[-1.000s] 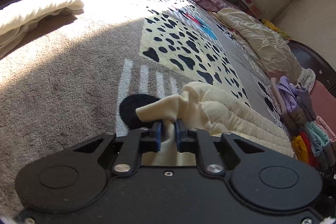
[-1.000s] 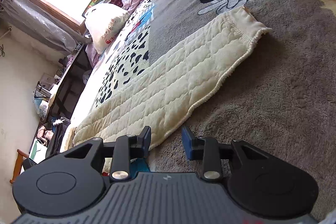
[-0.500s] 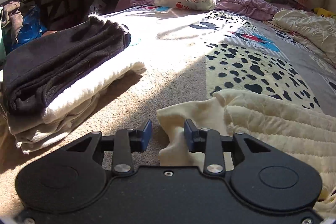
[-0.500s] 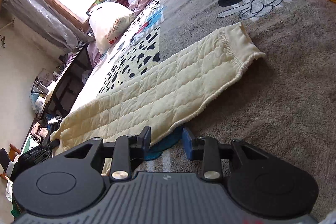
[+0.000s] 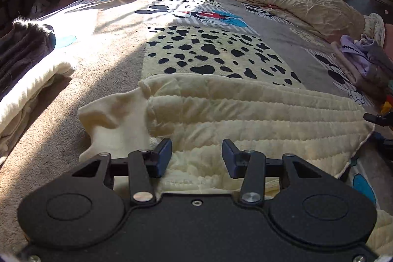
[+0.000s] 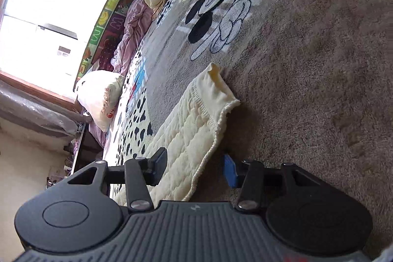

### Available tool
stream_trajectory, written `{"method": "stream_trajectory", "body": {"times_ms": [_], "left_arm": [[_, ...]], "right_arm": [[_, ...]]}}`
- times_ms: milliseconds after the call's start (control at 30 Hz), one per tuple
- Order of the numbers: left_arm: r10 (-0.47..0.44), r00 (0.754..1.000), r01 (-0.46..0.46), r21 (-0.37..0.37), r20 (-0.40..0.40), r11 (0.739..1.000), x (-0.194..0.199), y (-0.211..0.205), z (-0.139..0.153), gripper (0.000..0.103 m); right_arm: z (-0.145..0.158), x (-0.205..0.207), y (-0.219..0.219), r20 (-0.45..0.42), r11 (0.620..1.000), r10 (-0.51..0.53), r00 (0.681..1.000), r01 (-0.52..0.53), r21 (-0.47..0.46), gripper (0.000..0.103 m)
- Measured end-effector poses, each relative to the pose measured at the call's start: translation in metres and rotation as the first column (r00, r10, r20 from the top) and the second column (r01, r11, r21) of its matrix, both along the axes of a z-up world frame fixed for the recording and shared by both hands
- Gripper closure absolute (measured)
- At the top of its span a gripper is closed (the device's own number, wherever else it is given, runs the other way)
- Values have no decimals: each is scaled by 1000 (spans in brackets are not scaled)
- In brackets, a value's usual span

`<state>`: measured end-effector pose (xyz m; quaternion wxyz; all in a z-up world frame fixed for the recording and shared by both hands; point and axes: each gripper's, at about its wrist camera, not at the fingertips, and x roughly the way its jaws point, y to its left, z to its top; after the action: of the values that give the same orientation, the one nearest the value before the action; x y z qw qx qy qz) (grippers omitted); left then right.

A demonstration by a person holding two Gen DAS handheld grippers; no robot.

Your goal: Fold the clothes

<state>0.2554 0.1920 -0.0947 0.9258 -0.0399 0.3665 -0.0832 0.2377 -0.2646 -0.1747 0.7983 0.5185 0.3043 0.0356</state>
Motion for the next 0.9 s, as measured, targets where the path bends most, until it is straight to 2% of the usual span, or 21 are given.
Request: {"method": "stream_trajectory", "body": {"times_ms": [33, 100, 200, 267, 333, 400, 433, 467, 533, 567, 600, 633, 667, 733, 800, 900], "left_arm": [[-4, 1000, 4, -15, 2, 1000, -1, 1, 1, 59], [-8, 1000, 9, -60, 13, 998, -4, 6, 3, 59], [-16, 999, 20, -101, 41, 995, -10, 13, 8, 59], [-32, 997, 41, -135, 66, 990, -12, 15, 12, 59], [-43, 996, 54, -156, 76, 986, -12, 16, 14, 59], [-39, 998, 45, -139, 46, 989, -8, 16, 10, 58], [-31, 999, 32, -113, 15, 993, -6, 15, 5, 57], [-21, 1000, 20, -96, -4, 995, -4, 15, 1, 57], [2, 1000, -3, -91, -13, 996, -2, 17, -2, 57], [11, 1000, -11, -101, 0, 995, -3, 19, 1, 57], [22, 1000, -20, -109, 15, 994, -5, 21, 4, 57], [39, 999, -35, -110, 30, 993, -6, 24, 7, 57], [61, 997, -57, -116, 37, 992, -6, 28, 9, 57], [84, 996, -78, -124, 44, 989, -7, 34, 11, 57], [76, 996, -69, -116, 54, 991, -10, 36, 15, 59], [49, 995, -41, -96, 83, 995, -16, 32, 24, 59]], "right_arm": [[-3, 4, -1, 7, 1000, -13, 1000, 13, 12, 60], [-10, 16, -3, 1, 999, -7, 1000, 7, 37, 88], [1, 36, 2, 62, 999, 36, 997, -38, 27, 93], [28, 47, 4, 156, 998, 56, 986, -56, -6, 93], [60, 57, 5, 263, 997, 78, 962, -69, -45, 93], [85, 64, 4, 344, 994, 93, 934, -67, -87, 93], [92, 68, 2, 355, 992, 98, 930, -61, -115, 93], [96, 71, 1, 351, 988, 101, 931, -52, -147, 93], [78, 82, -2, 238, 977, 99, 966, -49, -207, 92], [63, 88, -4, 166, 974, 100, 981, -62, -219, 87], [44, 91, -7, 77, 974, 101, 992, -83, -213, 75], [27, 90, -9, -7, 973, 90, 996, -89, -212, 72], [15, 83, -11, -35, 973, 67, 997, -73, -217, 72], [9, 61, -13, -2, 972, 30, 1000, -29, -235, 72], [13, 40, -11, 27, 955, 2, 1000, 6, -295, 70], [31, 14, 9, 97, 925, 46, 994, -6, -380, 70]]}}
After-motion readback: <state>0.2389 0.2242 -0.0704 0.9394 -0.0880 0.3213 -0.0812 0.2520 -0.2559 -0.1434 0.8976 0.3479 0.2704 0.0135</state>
